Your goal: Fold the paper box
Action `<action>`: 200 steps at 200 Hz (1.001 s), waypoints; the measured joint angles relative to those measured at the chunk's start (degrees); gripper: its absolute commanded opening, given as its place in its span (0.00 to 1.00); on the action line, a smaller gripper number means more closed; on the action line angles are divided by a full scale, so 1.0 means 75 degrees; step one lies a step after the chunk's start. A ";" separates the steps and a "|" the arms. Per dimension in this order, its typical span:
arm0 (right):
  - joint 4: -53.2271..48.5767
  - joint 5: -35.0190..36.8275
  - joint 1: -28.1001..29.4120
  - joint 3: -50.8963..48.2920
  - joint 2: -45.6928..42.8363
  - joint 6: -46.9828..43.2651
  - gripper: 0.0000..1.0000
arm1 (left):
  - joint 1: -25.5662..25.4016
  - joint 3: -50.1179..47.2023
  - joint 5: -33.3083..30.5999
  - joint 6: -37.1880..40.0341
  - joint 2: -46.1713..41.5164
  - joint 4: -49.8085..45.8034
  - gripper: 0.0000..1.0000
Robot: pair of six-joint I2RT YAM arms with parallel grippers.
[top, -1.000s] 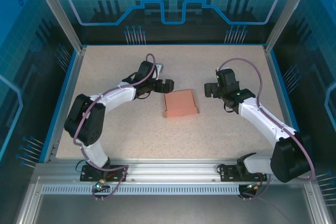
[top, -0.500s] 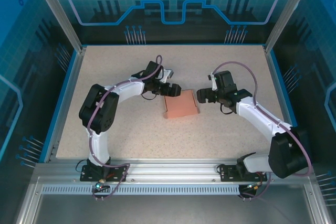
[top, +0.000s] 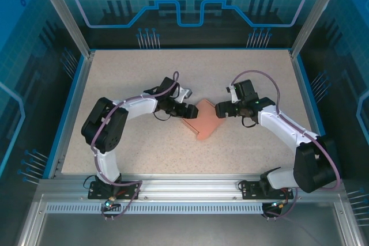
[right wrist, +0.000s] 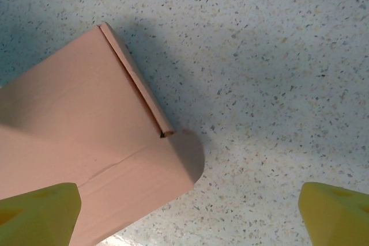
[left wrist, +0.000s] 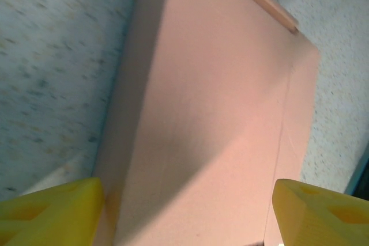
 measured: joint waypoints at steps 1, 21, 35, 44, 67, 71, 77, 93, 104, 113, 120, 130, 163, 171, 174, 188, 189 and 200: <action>-0.0003 -0.0009 0.0000 0.0000 0.0000 0.0000 0.98 | -0.0015 -0.0009 0.0000 0.0000 -0.0017 0.0000 0.78; -0.0093 -0.0347 -0.0003 0.0000 0.0000 0.0035 0.96 | -0.0096 -0.0047 -0.0026 0.0000 -0.0160 0.0029 0.78; -0.0090 -0.0746 -0.0020 -0.0026 0.0000 0.0131 0.93 | -0.0093 -0.0044 -0.0131 -0.0006 -0.0172 0.0067 0.77; -0.0050 -0.1003 -0.0061 -0.0105 0.0000 0.0204 0.91 | -0.0087 -0.0044 -0.0210 -0.0020 -0.0172 0.0052 0.76; 0.0119 -0.1816 -0.0318 -0.0589 0.0012 0.0504 0.79 | -0.0087 0.0076 -0.0329 -0.0117 -0.0093 0.0052 0.71; 0.0152 -0.1955 -0.0373 -0.0676 0.0029 0.0562 0.76 | -0.0087 0.0117 -0.0353 -0.0125 -0.0064 0.0052 0.69; 0.0216 -0.2177 -0.0455 -0.0799 0.0082 0.0688 0.71 | -0.0087 0.0192 -0.0358 -0.0146 -0.0003 0.0055 0.67; 0.0545 -0.2696 -0.0568 -0.1090 0.0300 0.0982 0.62 | -0.0087 0.0347 -0.0402 -0.0181 0.0152 0.0055 0.65; 0.0766 -0.2987 -0.0571 -0.1271 0.0437 0.1207 0.58 | -0.0087 0.0402 -0.0417 -0.0175 0.0245 0.0050 0.63; 0.0965 -0.3212 -0.0571 -0.1393 0.0554 0.1349 0.55 | -0.0087 0.0414 -0.0420 -0.0172 0.0289 0.0041 0.62; 0.1110 -0.3340 -0.0571 -0.1463 0.0632 0.1469 0.53 | -0.0087 0.0414 -0.0434 -0.0169 0.0306 0.0009 0.61; 0.1326 -0.3494 -0.0571 -0.1545 0.0755 0.1652 0.51 | -0.0087 0.0423 -0.0440 -0.0166 0.0335 -0.0032 0.59; 0.1862 -0.3797 -0.0571 -0.1714 0.0935 0.2014 0.44 | -0.0087 0.0539 -0.0460 -0.0157 0.0495 -0.0137 0.55; 0.1947 -0.3824 -0.0571 -0.1722 0.0950 0.2060 0.43 | -0.0087 0.0565 -0.0466 -0.0143 0.0539 -0.0143 0.54; 0.1996 -0.3838 -0.0571 -0.1728 0.0956 0.2075 0.43 | -0.0087 0.0580 -0.0466 -0.0140 0.0562 -0.0152 0.54; 0.2212 -0.3896 -0.0574 -0.1749 0.1003 0.2159 0.41 | -0.0087 0.0647 -0.0466 -0.0134 0.0659 -0.0172 0.53; 0.2212 -0.3899 -0.0574 -0.1749 0.1005 0.2165 0.41 | -0.0087 0.0650 -0.0466 -0.0134 0.0664 -0.0169 0.52; 0.2381 -0.3981 -0.0586 -0.1778 0.1075 0.2232 0.39 | -0.0087 0.0694 -0.0466 -0.0137 0.0743 -0.0175 0.51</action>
